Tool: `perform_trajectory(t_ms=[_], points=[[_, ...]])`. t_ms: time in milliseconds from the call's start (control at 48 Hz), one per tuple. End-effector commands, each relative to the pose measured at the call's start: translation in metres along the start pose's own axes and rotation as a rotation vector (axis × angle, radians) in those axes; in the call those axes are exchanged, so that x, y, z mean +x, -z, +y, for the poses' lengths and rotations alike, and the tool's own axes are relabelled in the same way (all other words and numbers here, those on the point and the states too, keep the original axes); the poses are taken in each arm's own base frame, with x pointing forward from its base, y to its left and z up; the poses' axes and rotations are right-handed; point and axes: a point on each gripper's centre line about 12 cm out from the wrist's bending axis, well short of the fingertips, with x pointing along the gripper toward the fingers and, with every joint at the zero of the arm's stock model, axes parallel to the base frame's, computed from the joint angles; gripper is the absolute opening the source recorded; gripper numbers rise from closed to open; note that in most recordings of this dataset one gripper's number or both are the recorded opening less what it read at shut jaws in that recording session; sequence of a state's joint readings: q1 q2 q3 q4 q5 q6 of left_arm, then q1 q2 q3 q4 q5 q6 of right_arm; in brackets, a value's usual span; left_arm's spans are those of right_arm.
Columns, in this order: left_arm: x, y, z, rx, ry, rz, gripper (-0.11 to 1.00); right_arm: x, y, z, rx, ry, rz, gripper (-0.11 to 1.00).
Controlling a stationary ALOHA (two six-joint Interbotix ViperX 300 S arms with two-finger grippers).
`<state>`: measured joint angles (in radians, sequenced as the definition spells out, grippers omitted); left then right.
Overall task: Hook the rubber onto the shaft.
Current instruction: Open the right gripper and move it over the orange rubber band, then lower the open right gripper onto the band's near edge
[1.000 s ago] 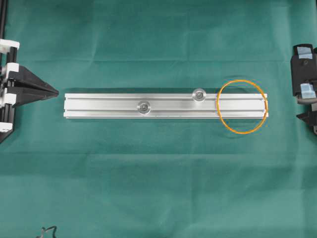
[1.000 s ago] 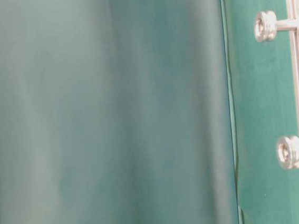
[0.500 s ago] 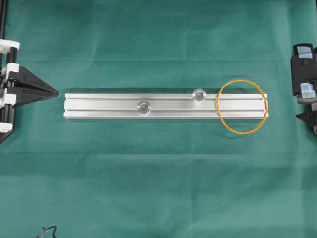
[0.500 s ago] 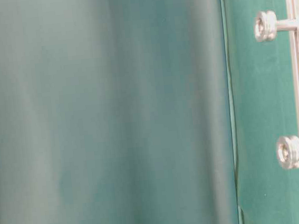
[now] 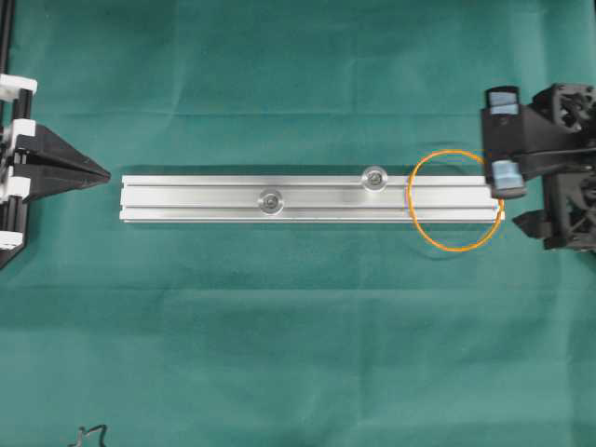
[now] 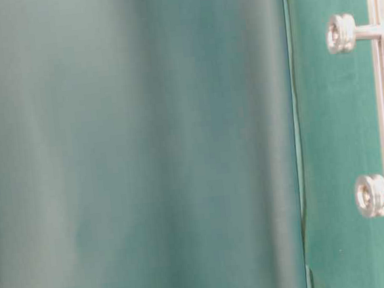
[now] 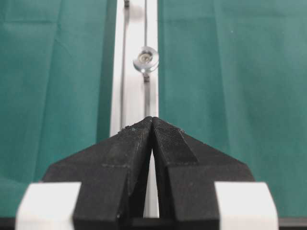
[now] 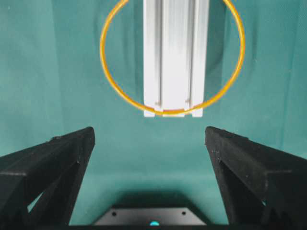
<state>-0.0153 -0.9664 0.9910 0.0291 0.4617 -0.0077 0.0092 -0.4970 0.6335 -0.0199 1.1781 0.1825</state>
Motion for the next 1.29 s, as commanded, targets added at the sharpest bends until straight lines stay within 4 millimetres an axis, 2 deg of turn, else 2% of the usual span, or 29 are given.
perform_trajectory(t_ms=[0,333,979,1271], points=[[-0.003,-0.014,-0.001,0.005,0.003,-0.035,0.0,-0.006,-0.013,0.003,-0.002,-0.006,-0.025,0.98],[-0.003,-0.014,-0.001,0.005,0.003,-0.037,0.0,0.0,-0.029,0.006,-0.004,-0.008,-0.033,0.98],[-0.003,-0.014,-0.001,0.005,0.004,-0.035,0.0,0.002,-0.028,0.007,0.006,-0.01,-0.032,0.98],[-0.003,-0.014,-0.001,0.005,0.003,-0.037,0.0,0.025,-0.024,0.016,-0.008,-0.038,-0.024,0.98]])
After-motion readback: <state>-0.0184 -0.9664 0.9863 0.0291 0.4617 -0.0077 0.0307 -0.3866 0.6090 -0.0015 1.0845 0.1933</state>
